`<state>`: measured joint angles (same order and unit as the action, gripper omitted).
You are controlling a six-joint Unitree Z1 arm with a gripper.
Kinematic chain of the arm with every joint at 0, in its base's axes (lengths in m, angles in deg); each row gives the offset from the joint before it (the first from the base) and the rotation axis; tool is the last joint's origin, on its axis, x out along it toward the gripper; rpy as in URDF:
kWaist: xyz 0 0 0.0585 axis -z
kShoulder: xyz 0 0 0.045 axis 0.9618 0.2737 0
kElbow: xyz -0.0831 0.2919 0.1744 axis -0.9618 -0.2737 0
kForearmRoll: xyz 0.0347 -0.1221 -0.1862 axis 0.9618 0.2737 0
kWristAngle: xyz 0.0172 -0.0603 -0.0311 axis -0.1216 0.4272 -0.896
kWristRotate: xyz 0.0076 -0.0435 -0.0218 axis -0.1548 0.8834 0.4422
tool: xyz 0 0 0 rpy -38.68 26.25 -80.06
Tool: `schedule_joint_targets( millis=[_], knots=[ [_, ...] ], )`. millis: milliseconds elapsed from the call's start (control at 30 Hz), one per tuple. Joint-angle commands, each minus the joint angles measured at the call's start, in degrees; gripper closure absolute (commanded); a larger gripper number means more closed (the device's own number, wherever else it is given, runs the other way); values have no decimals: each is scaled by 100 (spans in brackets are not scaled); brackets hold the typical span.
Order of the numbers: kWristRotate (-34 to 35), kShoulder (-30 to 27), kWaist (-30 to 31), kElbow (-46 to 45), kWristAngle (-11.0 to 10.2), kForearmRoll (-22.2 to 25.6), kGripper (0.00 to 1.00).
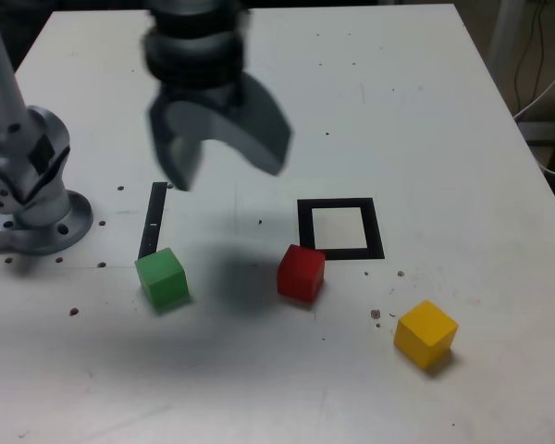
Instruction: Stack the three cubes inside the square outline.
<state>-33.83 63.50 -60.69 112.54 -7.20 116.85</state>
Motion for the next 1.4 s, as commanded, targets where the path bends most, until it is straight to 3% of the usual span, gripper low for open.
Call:
schedule_joint_targets(
  millis=[0,333,533,733,900,1100,1367],
  knots=[
    [47,238,52,276,13,92,1],
    [471,1064,746,1808,-20,750,1],
    [1068,1703,1111,2469,91,813,1],
    [1915,2323,1248,3083,369,598,2],
    [2583,2671,1294,3721,362,656,2],
    [3039,3057,1294,4297,275,1082,2],
    [3271,3528,1294,4618,457,1226,2]
  ],
)
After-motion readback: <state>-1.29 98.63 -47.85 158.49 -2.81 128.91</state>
